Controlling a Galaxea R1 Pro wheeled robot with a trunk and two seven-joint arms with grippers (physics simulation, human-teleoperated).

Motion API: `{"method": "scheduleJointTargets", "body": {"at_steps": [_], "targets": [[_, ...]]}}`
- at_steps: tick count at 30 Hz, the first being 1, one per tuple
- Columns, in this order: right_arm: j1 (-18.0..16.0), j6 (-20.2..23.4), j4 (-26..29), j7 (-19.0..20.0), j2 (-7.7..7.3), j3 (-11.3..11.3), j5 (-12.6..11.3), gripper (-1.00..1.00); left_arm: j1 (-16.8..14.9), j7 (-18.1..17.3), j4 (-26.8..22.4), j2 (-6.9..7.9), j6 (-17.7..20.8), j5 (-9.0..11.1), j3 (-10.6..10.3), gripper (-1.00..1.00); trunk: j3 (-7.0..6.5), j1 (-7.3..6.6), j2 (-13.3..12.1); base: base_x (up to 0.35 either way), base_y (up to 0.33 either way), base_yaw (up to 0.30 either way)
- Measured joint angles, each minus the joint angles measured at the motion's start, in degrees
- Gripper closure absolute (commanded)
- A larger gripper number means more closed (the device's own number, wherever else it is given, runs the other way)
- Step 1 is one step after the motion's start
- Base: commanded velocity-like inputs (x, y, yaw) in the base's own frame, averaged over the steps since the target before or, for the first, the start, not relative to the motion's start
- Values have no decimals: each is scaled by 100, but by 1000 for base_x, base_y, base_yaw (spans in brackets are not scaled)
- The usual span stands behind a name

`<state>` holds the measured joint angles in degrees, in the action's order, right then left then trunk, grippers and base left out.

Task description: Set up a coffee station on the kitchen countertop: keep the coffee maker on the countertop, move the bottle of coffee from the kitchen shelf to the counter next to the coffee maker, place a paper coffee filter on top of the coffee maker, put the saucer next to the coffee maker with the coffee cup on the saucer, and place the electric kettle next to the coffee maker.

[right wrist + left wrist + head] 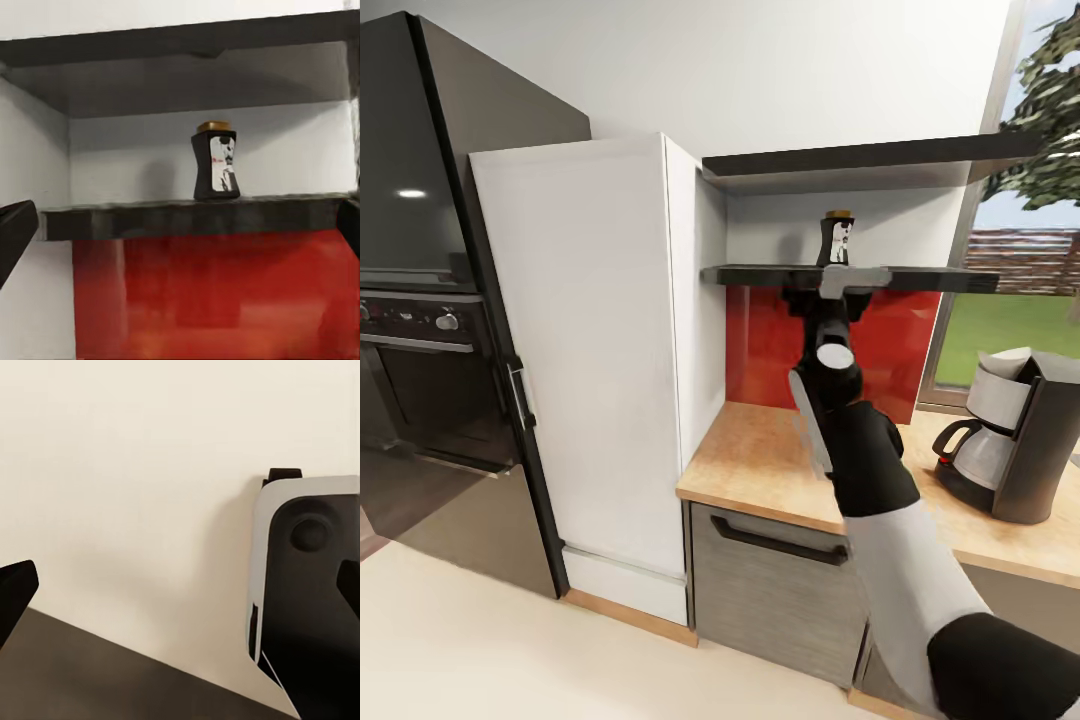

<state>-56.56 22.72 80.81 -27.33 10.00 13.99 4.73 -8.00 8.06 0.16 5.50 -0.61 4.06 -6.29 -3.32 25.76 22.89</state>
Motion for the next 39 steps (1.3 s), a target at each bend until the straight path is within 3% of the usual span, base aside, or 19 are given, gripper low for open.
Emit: {"method": "scheduleJointTargets", "body": {"at_steps": [1, 2, 3, 5, 6, 11, 15, 19, 23, 26, 35, 39], "targets": [[-337, 224, -146, -3, 0, -196, 0, -100, 0, -1, 0, -4, -2, -2, 0, -100, -1, 1, -2, 0, 0, 0], [-477, 293, -223, -4, 0, -257, -6, -100, 0, -1, 0, -6, -2, -6, 0, -100, 1, 0, 0, 0, 0, 0], [-865, 438, -582, -7, 0, -370, -6, -100, 0, 0, 0, -14, -3, -22, -1, -100, -1, 1, -4, 0, 0, 0], [-1227, 520, -996, -9, 0, -437, -10, -100, 1, 2, 0, -12, -1, -31, 0, -100, 1, 1, -2, 0, 0, 0], [-1550, 560, -1473, -12, 0, -476, -10, -100, 1, 5, 0, -5, 2, -33, 0, -100, 0, 1, -2, 0, 0, 0], [-2433, 609, -2663, -21, 0, -517, -1, -100, 1, 17, 0, 23, 29, -27, 3, -100, 0, 0, -1, 0, 0, 0], [-2947, 668, -3323, -18, 0, -521, -2, -100, 2, 28, 6, 31, 64, -24, 8, -100, 1, -1, 0, 97, 0, 0], [-3128, 730, -3700, -21, 0, -524, -5, -100, 2, 134, 7, 68, 77, -17, 16, -100, 2, -3, 0, 281, 0, 0], [-3158, 736, -3749, -16, 0, -594, -9, -100, 4, 462, 8, 80, 110, -16, 11, -100, 2, -3, 0, 326, 0, 0], [-3165, 745, -3754, -13, 0, -863, -4, -100, 33, 634, 8, 83, 129, -15, 11, -100, 2, -3, 0, 333, 0, 0], [-3166, 748, -3750, -16, 0, -955, -3, -100, 63, 657, 8, 83, 132, -15, 1, -100, 2, -3, 0, 335, 0, 0], [-3067, 780, -3755, -31, -8, -1055, -1, -100, 164, 663, 102, 111, 223, -62, -27, -100, 2, -4, 7, 0, 0, 0]]}}
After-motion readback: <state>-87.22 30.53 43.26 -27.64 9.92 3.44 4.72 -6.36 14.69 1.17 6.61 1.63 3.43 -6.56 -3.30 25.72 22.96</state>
